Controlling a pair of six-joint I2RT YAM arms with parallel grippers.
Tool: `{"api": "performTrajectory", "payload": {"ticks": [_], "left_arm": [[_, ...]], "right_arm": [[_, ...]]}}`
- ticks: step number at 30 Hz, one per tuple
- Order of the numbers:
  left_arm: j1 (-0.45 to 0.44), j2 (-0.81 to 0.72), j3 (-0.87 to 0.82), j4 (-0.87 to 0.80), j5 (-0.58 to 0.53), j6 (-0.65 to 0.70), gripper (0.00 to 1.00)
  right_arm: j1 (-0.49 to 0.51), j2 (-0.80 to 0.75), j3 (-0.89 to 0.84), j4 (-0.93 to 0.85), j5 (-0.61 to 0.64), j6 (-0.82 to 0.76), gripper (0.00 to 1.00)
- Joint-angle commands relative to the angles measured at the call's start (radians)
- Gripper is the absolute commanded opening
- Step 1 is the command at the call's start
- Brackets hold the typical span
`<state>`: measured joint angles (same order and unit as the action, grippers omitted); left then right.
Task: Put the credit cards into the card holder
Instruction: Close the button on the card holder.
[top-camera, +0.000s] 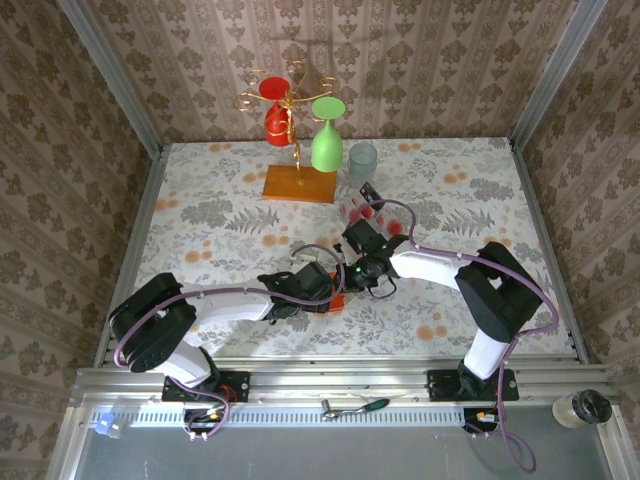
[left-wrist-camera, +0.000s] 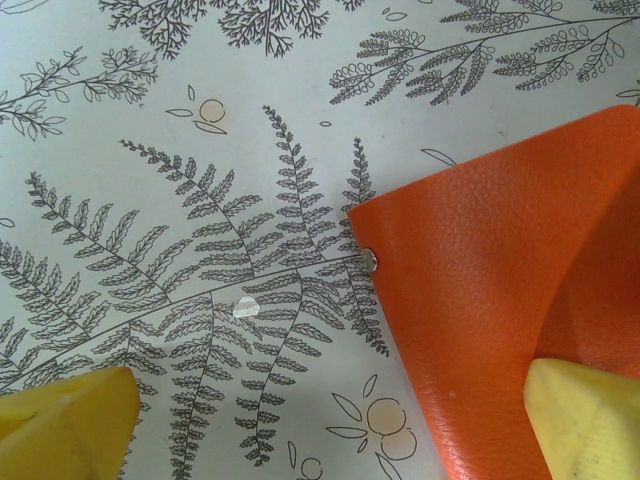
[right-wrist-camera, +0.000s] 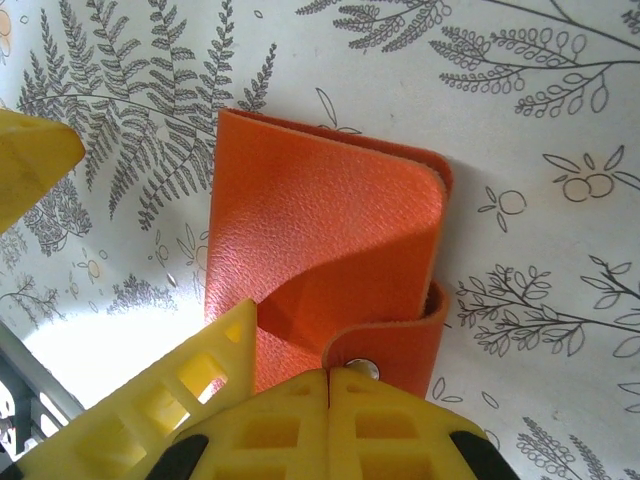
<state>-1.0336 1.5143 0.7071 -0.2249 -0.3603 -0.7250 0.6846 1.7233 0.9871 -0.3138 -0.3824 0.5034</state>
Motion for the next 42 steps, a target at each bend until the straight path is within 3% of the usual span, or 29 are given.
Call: {"api": "performTrajectory", "payload": {"ticks": [1,28,35,42], "left_arm": [[-0.003,-0.009,-0.014,-0.033,-0.009,0.006,1.0],[-0.003,-0.042,-0.015,-0.032,-0.008,0.001,1.0],[0.05,-0.121,0.013,-0.045,0.003,0.034,1.0],[0.085,-0.094,0.015,-0.022,0.038,0.069,1.0]], "right_arm": [[0.013,0.02,0.022,0.004,-0.037,0.011,0.0],[-0.026,0.126,-0.052,0.037,-0.037,0.052,0.0],[-0.027,0.1,-0.08,0.059,-0.047,0.063,0.0],[-0.026,0.072,-0.085,0.064,-0.058,0.064,0.0]]}}
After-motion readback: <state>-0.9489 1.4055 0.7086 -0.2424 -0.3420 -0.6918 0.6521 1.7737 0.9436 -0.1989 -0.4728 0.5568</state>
